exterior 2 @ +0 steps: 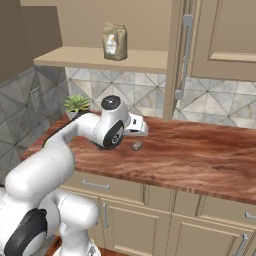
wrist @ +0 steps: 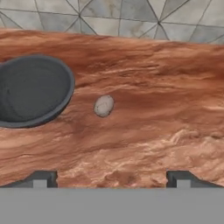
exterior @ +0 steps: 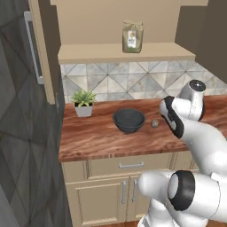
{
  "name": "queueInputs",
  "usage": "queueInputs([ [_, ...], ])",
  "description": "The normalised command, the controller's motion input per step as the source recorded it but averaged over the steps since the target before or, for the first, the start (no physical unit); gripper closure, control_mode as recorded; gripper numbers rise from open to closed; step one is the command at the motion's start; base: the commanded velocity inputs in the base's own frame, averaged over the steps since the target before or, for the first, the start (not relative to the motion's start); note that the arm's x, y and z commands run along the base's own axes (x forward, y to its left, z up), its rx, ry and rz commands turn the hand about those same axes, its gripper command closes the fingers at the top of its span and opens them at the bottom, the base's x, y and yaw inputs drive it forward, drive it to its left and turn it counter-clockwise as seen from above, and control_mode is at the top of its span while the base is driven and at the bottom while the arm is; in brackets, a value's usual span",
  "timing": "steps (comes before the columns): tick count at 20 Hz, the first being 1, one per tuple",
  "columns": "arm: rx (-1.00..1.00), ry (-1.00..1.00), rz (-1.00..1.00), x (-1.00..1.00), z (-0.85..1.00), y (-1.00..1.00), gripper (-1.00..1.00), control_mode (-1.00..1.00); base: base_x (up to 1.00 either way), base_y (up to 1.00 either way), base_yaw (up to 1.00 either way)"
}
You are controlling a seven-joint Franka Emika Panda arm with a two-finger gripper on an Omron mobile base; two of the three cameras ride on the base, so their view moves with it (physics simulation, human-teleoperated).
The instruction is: Pick the egg and butter from the fridge and place them by the bowl for mixing.
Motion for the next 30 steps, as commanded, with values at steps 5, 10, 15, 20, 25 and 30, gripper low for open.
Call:
queueInputs([
  [5, 0.05, 0.12, -0.16, -1.0, 0.69, -0.08, -1.0, -1.0, 0.0, 0.0, 0.0],
  [10, -0.04, -0.37, -0.01, -1.0, 0.13, 0.0, -1.0, -1.0, 0.0, 0.0, 0.0],
  [15, -0.06, -0.51, 0.0, -0.68, 0.22, 0.0, -1.0, -1.0, 0.0, 0.0, 0.0],
  [20, 0.0, 0.0, 0.0, 0.0, 0.0, 0.0, -1.0, 1.0, -0.71, 0.02, 0.0],
  [25, 0.0, 0.0, 0.0, 0.0, 0.0, 0.0, -1.0, 1.0, -1.0, -0.04, -0.08],
  [30, 0.0, 0.0, 0.0, 0.0, 0.0, 0.0, -1.0, 1.0, -0.75, -0.92, -0.15],
])
